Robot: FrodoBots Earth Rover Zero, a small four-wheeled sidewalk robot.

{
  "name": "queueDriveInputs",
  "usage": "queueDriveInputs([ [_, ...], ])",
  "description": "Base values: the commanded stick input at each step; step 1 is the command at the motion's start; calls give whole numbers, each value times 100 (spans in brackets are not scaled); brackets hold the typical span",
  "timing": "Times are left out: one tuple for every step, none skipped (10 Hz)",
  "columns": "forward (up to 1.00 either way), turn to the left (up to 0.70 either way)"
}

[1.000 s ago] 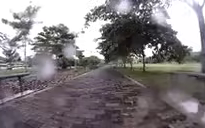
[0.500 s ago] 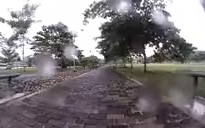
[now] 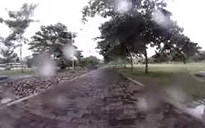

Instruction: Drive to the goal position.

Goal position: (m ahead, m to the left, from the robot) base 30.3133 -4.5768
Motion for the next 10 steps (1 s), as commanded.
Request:
queueDriveInputs([
  [70, 0],
  [70, 0],
  [70, 0],
  [70, 0],
  [70, 0],
  [70, 0],
  [70, 0],
  [70, 0],
  [70, 0],
  [70, 0],
])
